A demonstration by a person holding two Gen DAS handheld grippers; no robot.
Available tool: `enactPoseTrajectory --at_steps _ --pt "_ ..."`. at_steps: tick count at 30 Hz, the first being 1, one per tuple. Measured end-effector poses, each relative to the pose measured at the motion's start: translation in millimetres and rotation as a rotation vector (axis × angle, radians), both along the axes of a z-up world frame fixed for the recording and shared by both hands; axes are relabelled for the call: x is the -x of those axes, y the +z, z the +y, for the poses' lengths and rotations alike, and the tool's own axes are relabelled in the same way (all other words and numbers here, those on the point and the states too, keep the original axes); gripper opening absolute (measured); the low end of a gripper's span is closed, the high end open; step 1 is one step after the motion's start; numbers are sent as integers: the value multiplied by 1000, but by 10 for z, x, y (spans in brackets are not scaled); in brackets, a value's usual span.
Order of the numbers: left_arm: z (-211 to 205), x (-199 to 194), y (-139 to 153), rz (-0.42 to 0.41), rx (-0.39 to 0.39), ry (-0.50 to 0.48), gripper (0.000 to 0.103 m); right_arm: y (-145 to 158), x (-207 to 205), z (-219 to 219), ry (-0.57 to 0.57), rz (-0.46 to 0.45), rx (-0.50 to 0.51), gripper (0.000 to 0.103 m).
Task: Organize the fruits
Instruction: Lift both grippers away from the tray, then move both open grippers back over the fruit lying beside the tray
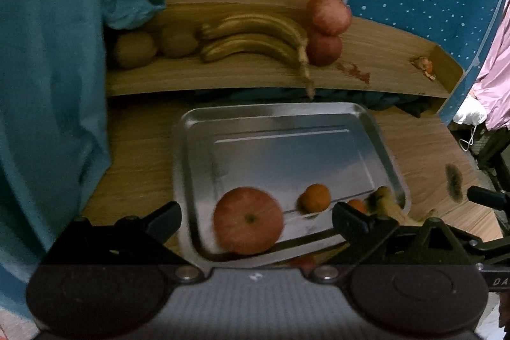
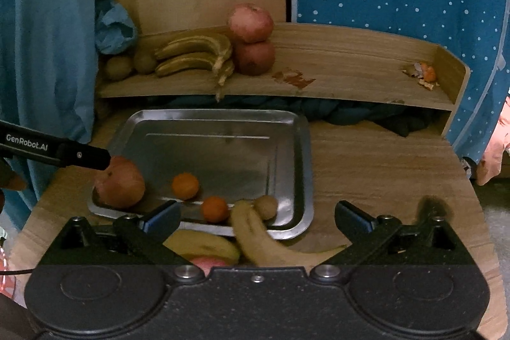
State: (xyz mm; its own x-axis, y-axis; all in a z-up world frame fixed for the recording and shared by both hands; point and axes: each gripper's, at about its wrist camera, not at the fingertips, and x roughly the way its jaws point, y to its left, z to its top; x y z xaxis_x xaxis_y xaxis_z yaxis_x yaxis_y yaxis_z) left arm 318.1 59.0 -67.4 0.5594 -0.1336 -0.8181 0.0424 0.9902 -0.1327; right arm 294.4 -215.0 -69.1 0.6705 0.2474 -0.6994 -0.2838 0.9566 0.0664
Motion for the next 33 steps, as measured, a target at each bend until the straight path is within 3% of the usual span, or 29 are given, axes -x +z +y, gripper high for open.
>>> enactPoseTrajectory --at_steps 20,33 --pt "419 480 -228 82 -65 -16 103 -256 537 349 -52 84 -5 102" --pt "225 513 -476 153 -78 -103 103 -494 737 383 -14 208 0 102"
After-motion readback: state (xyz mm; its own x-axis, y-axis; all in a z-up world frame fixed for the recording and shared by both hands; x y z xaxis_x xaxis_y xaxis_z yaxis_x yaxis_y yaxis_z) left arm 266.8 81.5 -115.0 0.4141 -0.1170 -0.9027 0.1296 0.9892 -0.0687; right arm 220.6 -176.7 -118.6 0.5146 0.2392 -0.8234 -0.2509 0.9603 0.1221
